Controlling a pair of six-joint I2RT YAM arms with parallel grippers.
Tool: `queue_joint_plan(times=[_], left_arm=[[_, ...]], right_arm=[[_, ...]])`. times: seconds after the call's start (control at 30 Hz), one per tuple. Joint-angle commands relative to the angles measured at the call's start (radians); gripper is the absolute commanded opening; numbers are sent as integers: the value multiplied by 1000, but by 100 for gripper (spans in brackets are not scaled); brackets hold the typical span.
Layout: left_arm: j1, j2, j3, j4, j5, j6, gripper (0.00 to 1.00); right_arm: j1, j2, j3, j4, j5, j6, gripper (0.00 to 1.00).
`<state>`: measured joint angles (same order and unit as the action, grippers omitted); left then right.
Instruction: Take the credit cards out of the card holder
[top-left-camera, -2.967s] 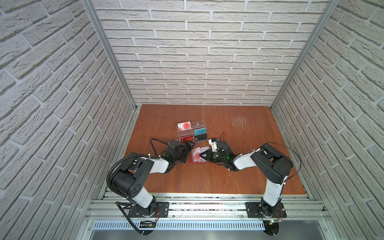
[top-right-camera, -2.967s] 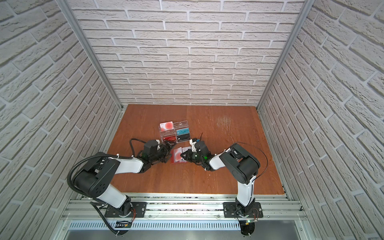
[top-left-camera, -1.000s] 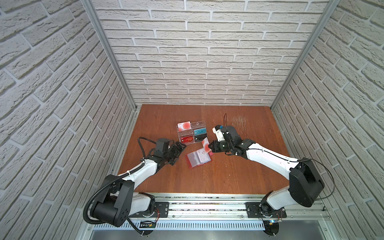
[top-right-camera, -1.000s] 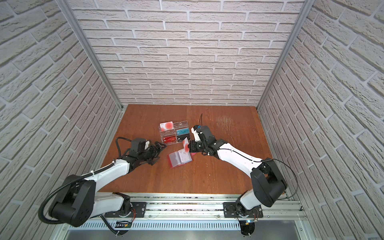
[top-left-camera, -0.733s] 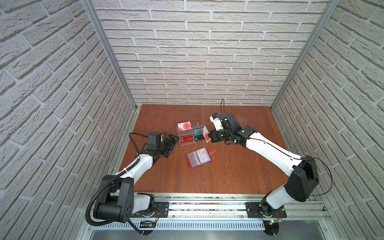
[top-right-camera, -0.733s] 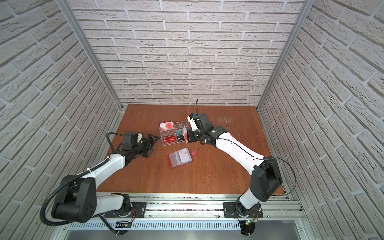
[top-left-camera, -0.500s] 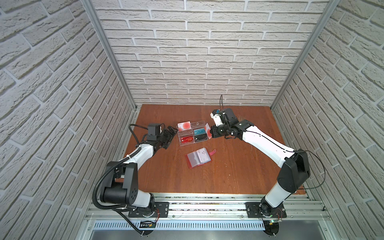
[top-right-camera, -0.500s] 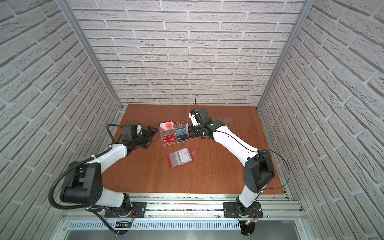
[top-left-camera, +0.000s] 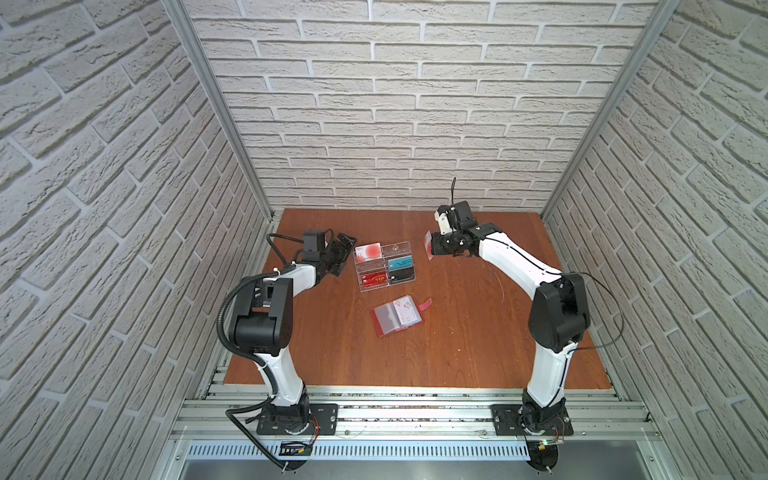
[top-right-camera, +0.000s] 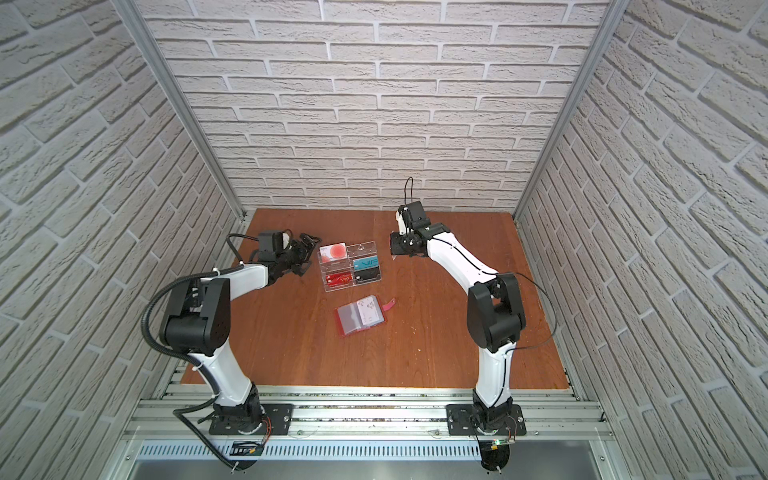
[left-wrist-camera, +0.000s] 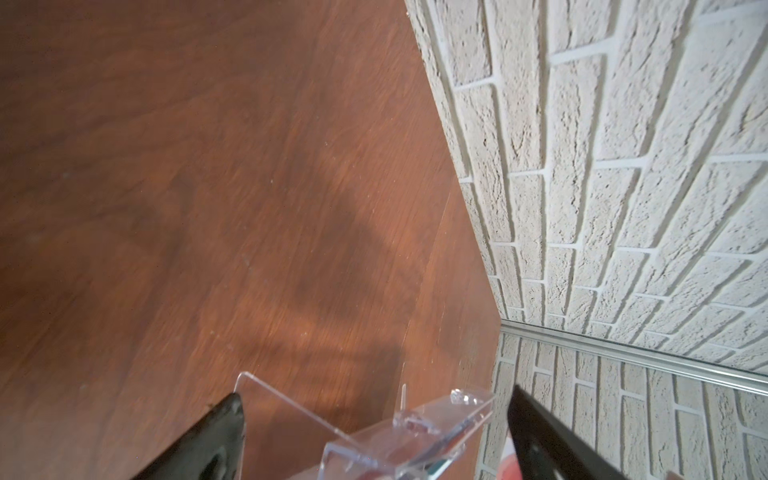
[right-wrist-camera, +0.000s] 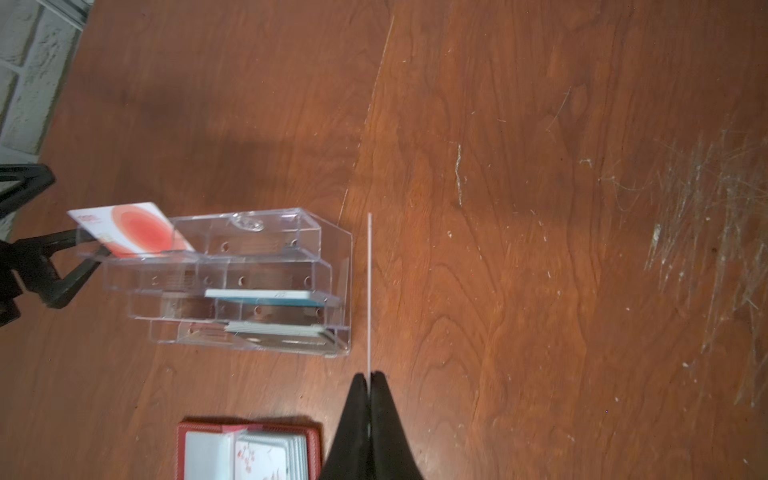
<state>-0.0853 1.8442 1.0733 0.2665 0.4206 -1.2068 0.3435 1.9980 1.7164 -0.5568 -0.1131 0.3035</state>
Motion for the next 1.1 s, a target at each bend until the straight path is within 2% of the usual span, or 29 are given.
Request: queue_joint_plan(times=[0.0,0.2,0.43,0.77,1.07], left_arm=[[-3,36,50,84,8,-23,98],[-16,105,114,96,13,-47,98],[-45,140,155,95,6,-59,98],[-95,178,194,93,-7,-79,98],[-120,177,205,83,-17,-82,98]], right_arm=[[3,77,65,30,-72,-9,6],[-4,198,156,50,-111,37,6],[-6,258,183,83,-172,85,6],[-4,213,74,151,-204,107,6],[-3,114,-82,240,-217,156,6]])
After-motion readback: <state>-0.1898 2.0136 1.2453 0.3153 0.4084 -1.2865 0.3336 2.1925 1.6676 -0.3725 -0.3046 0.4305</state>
